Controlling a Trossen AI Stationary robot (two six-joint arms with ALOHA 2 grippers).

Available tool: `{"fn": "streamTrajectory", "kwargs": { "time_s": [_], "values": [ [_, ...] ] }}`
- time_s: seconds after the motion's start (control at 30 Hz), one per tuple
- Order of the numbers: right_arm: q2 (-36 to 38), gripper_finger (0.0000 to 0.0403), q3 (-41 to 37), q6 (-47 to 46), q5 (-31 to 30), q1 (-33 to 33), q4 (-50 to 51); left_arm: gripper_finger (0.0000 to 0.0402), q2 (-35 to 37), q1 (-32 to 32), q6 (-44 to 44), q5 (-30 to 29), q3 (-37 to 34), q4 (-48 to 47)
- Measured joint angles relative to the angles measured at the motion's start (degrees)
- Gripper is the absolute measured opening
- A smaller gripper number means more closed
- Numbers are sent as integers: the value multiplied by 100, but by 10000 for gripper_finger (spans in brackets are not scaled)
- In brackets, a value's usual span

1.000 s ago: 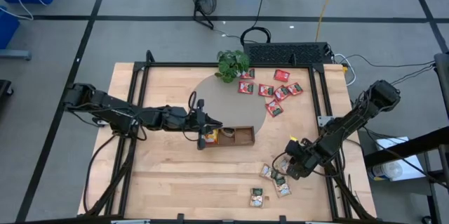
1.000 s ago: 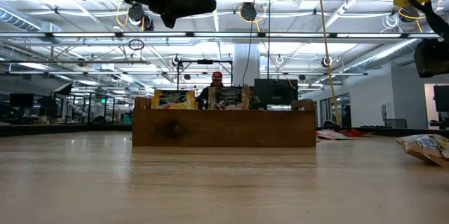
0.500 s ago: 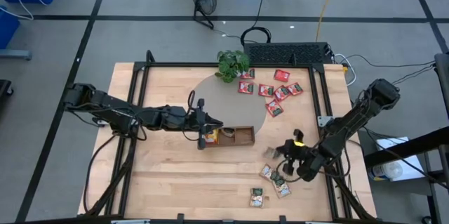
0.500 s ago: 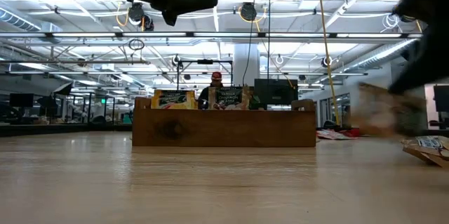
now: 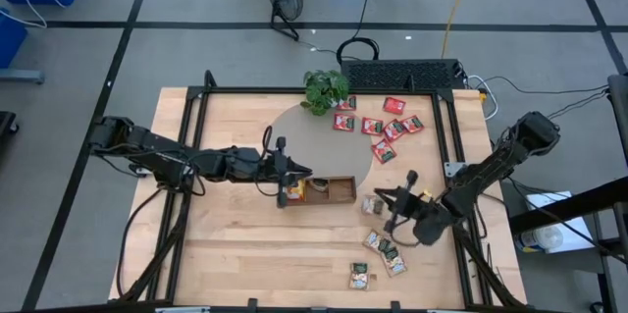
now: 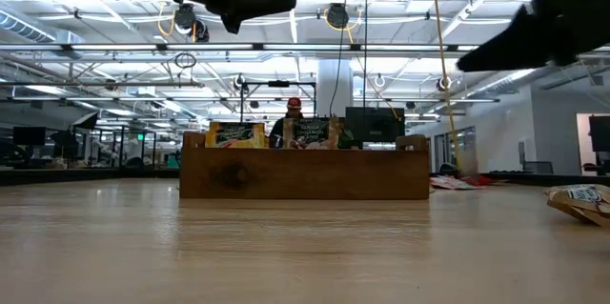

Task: Pick & Place Tea
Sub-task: Put the brown tea bag into the middle slot of the wooden organizer

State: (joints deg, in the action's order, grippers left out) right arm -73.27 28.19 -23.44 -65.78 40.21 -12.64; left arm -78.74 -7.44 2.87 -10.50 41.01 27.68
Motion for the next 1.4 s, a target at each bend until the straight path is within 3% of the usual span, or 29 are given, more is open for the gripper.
{"fn": "streamTrajectory", "kwargs": {
  "time_s": [0.13,0.2,0.33,0.47,0.57,0.7,0.77,0.83,0.93,1.2,1.4],
  "values": [
    [-522,0,-428,1371,801,-659,-2475,33,0,35,275,0,0,7],
    [-827,0,-454,1869,1317,-926,-3183,33,0,43,435,0,0,7],
    [-1034,1,-383,2465,1545,-1089,-3417,33,0,39,453,0,0,5],
    [-886,27,-379,2861,2449,-1080,-3347,33,0,41,447,-2,0,-3],
    [-558,78,-51,2381,2751,-1061,-2175,33,0,41,444,-2,0,-43],
    [-512,172,1118,513,3194,-1217,1604,33,0,40,436,-2,0,-55],
    [-765,216,1530,-283,3603,-1397,2901,33,0,41,435,-2,0,-55],
    [-1054,251,1634,-730,4030,-1524,3456,33,0,41,436,-2,0,-54],
    [-1403,285,1620,-1050,4715,-1626,3452,33,0,41,436,-2,0,-53],
    [-2218,285,1602,-1401,5503,-1856,3448,33,0,41,433,-5,0,-52],
    [-2345,213,1596,-1353,5736,-1933,3642,33,0,46,411,-5,0,-93]
  ]
}}
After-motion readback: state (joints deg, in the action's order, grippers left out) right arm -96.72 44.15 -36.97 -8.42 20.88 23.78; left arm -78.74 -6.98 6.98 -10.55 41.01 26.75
